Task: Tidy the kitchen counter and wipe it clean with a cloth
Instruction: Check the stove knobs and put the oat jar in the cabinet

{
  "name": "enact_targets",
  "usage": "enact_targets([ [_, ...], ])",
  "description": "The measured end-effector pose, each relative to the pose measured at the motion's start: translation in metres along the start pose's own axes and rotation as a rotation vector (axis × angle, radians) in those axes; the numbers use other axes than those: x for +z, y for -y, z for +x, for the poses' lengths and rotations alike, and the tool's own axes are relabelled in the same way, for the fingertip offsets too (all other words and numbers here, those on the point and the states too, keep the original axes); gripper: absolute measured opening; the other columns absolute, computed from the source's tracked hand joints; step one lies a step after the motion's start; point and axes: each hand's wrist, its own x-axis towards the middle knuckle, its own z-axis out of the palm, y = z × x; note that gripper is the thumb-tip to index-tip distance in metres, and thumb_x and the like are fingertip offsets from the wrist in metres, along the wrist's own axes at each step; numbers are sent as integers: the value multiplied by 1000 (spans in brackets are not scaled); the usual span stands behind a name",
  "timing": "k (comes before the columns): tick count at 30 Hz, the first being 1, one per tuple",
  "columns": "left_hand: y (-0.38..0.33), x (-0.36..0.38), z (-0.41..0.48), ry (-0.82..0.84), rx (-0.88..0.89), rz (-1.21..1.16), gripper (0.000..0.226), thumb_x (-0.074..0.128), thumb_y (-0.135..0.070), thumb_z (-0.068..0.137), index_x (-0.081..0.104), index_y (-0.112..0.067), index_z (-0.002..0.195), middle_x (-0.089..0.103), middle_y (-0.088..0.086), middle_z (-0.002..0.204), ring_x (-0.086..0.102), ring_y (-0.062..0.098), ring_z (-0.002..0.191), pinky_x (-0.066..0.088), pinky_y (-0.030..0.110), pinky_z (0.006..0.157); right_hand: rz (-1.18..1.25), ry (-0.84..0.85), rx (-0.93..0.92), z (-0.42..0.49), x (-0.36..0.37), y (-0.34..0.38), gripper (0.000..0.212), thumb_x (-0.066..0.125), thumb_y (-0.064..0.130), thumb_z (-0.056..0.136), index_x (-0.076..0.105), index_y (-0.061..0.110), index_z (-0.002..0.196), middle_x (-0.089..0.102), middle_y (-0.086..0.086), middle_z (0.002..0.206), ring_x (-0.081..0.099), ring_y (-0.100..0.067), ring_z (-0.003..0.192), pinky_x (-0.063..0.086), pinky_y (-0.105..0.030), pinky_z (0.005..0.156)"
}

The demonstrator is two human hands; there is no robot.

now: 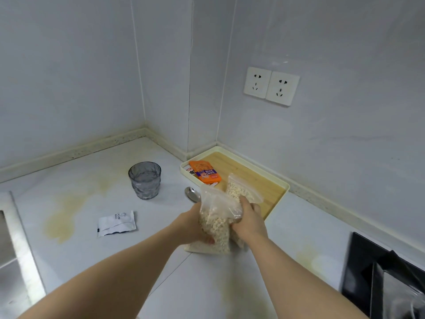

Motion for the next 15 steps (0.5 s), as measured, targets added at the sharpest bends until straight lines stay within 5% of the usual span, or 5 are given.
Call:
enact_targets([
  [6,1,2,1,-26,-62,8,88,76,-40,72,26,-26,142,53,4,131,51,27,120,40,32,95,-6,-34,-10,3,0,-1,55,56,3,81,42,23,131,35,-6,130,52,-29,111,45,-33,89],
  [15,-3,3,-4,-74,-68,10,77,77,-31,73,35,-25,138,56,4,128,52,26,118,43,33,96,-44,-91,-59,0,-2,-1,32,48,-2,81,45,15,108,39,-7,117,52,-30,88,43,-33,73],
])
